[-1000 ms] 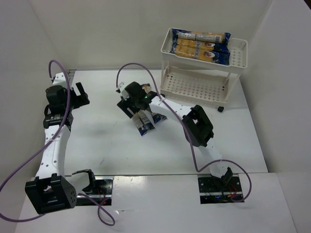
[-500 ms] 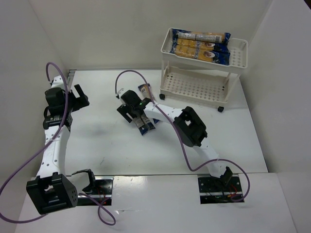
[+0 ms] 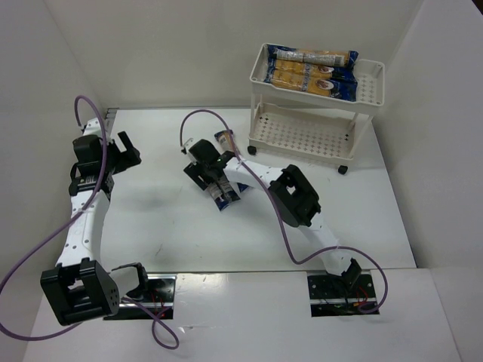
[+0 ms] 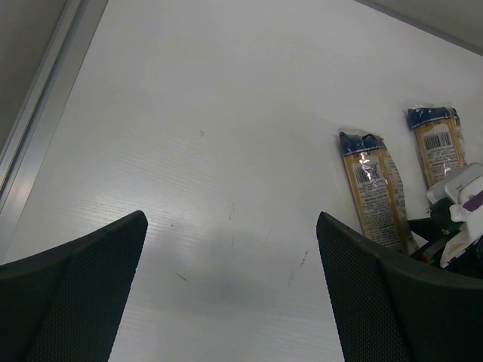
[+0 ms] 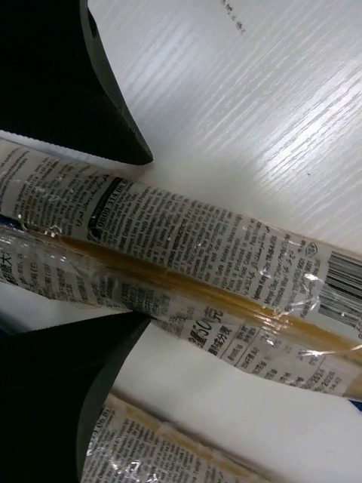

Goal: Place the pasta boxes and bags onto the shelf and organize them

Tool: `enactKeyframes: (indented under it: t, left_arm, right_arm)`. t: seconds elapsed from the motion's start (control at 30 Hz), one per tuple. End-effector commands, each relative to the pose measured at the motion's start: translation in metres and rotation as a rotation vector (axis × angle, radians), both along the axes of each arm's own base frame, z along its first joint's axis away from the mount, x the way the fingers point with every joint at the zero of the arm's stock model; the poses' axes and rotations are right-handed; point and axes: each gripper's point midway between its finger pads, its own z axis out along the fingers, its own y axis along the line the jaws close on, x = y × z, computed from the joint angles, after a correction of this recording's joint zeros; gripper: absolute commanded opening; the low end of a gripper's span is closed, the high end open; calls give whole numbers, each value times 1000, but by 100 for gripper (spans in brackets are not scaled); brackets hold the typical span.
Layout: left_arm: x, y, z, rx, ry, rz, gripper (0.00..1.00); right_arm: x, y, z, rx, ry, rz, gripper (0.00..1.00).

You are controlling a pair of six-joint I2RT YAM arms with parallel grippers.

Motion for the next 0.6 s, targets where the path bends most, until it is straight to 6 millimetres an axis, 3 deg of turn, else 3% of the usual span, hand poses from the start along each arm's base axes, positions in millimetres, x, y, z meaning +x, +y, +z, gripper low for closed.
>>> enactKeyframes:
  t: [0.0, 0.13, 0.17, 0.2, 0.3, 0.33, 0.4, 0.43, 0.53, 0.57]
  left_arm:
    - [9, 5, 18, 12, -56, 10, 100]
    - [13, 6, 21, 14, -63, 10, 100]
    - [13, 6, 21, 14, -63, 10, 100]
    - [13, 6, 21, 14, -63, 10, 100]
    - [14, 4, 19, 3, -67, 6, 100]
    - [15, 4, 21, 6, -77, 5, 100]
    - [15, 4, 19, 6, -79, 5, 100]
    - [15, 4, 19, 6, -79, 5, 100]
    - [15, 2, 22, 7, -99, -4, 100]
    - [14, 2, 27, 10, -111, -5, 100]
  right_arm:
    - [-17, 10, -27, 6, 111, 67, 80]
    - [-28, 11, -36, -4, 157, 126, 26]
    - [-27, 12, -29, 6, 147, 127, 10]
    - [-26, 13, -20, 12, 132, 136, 3]
    - [-28, 13, -4, 13, 110, 186, 0]
    - [-28, 18, 19, 42, 81, 226, 0]
    - [-33, 14, 37, 47, 66, 258, 0]
    - [-33, 12, 68, 64, 13, 285, 0]
    - [-47, 0, 96, 47, -38, 347, 0]
    - [-56, -6, 117, 39, -84, 380, 0]
